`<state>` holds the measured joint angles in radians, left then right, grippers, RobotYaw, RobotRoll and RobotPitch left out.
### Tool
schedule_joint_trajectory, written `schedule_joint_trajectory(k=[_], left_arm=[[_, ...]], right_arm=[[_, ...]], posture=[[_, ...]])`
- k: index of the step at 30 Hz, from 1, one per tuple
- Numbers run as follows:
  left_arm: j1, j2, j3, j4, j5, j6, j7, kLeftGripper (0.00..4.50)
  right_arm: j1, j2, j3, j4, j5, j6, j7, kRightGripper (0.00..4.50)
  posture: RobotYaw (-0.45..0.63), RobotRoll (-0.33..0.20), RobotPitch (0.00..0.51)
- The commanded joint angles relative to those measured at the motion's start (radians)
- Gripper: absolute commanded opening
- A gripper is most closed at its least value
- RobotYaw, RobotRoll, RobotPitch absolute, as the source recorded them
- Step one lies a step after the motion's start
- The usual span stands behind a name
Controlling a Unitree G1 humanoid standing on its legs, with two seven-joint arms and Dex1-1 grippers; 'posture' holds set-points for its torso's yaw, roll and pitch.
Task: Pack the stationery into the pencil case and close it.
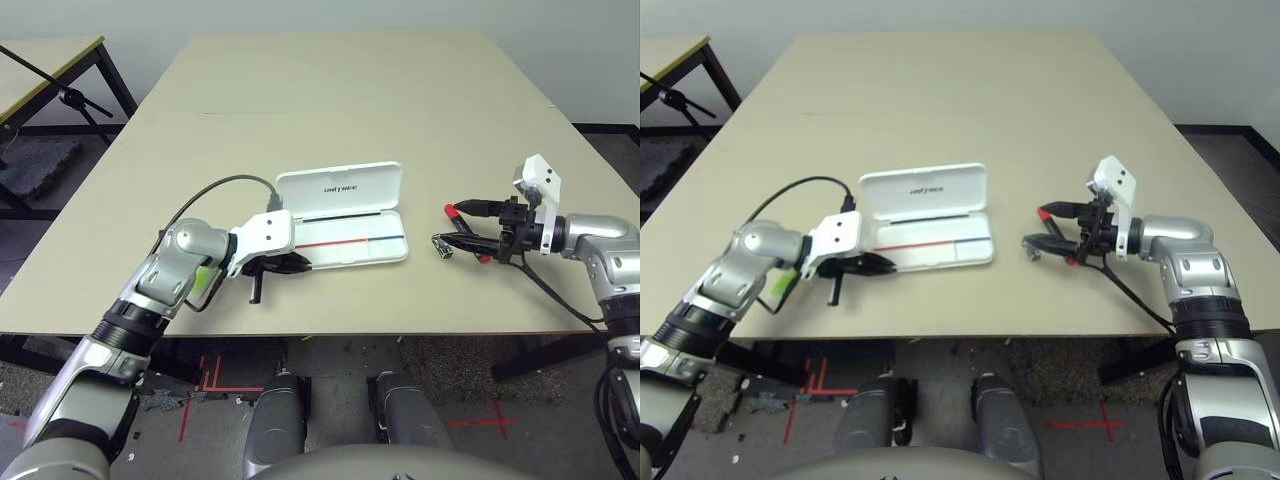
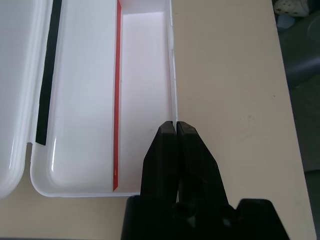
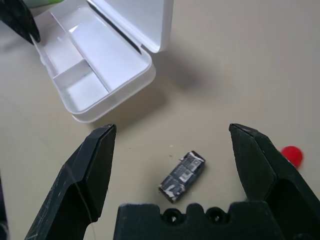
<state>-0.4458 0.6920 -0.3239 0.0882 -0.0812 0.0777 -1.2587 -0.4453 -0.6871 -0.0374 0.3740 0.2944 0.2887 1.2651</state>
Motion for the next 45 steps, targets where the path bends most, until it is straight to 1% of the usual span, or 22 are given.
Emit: schedule_joint_trajectory(k=[1,10,25,28,34,37,38,45], left_arm=[[0.019,0.015,0.004,-0.015,-0.005,-0.017,-0.020,0.01],[0.042,0.020,-0.004,-0.016,0.020,-0.012,-0.019,0.01],[0.056,0.033,-0.013,-0.007,0.065,-0.025,-0.005,0.01],[0.057,0.026,-0.008,-0.007,0.067,-0.029,0.011,0.77],[0.064,0.029,-0.008,-0.021,0.060,-0.028,0.019,2.95],[0.069,0.035,0.000,-0.041,0.050,-0.020,0.016,4.15],[0.073,0.038,0.004,-0.053,0.045,-0.015,0.014,4.46],[0.113,0.083,0.077,-0.180,-0.065,0.064,-0.017,4.46]], right_arm=[[0.016,0.010,0.024,-0.033,0.008,0.015,0.006,4.50],[0.029,0.023,0.057,-0.064,0.009,0.031,0.014,4.50],[0.043,0.036,0.075,-0.066,0.003,0.019,0.007,4.50],[0.042,0.036,0.077,-0.063,0.000,0.017,0.006,4.50],[0.036,0.039,0.081,-0.048,-0.007,0.008,0.006,4.50],[0.029,0.042,0.084,-0.035,-0.011,0.001,0.006,4.50],[0.026,0.043,0.084,-0.030,-0.013,-0.003,0.006,4.50],[0.010,0.049,0.088,0.002,-0.019,-0.024,0.013,4.50]], posture=[[-0.07,0.000,0.067],[-0.06,0.000,0.066],[-0.06,0.000,0.071],[-0.06,0.000,0.071],[-0.05,0.000,0.065],[-0.04,0.000,0.063],[-0.04,0.000,0.062],[-0.03,0.000,0.062]])
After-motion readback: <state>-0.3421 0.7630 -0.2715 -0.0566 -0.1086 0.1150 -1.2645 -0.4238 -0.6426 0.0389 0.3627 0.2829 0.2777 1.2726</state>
